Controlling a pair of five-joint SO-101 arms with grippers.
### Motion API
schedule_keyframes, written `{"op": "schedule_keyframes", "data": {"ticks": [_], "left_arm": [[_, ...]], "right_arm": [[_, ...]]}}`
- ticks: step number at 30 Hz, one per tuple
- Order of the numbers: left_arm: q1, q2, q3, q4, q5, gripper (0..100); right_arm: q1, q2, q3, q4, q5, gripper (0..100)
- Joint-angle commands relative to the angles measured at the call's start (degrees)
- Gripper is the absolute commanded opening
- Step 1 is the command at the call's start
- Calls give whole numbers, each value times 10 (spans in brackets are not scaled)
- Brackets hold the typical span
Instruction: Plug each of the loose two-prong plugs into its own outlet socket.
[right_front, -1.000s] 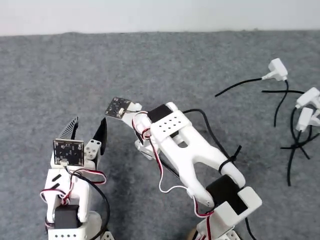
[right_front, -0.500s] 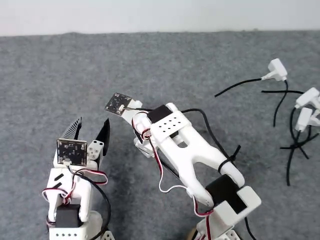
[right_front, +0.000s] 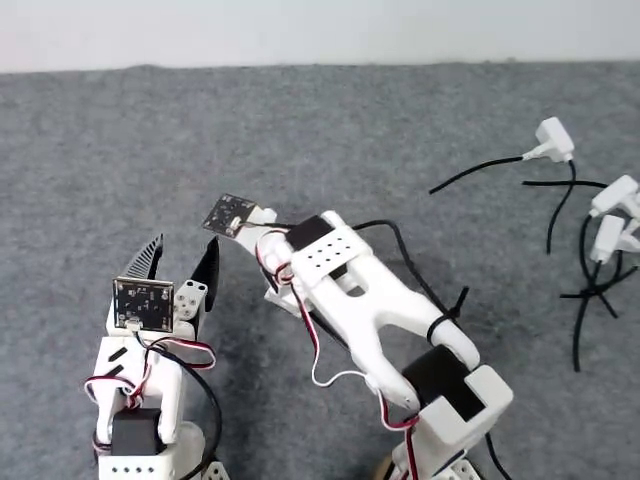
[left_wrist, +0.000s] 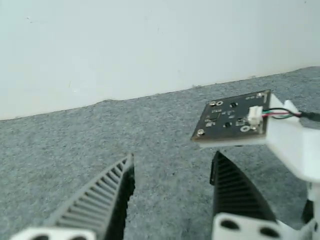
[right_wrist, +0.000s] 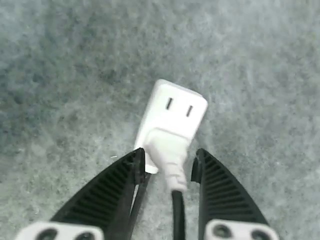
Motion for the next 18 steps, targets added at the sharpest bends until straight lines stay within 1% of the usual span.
{"op": "schedule_keyframes", "data": {"ticks": [1, 9, 18], "left_arm": [[4, -10, -1, -16, -6, 243], [4, -10, -1, -16, -6, 243], [4, -10, 0, -16, -6, 243]], "right_arm": [[-6, -22, -4, -18, -19, 151], [-2, 7, 34, -77, -27, 150], [-2, 68, 35, -107, -26, 150]]}}
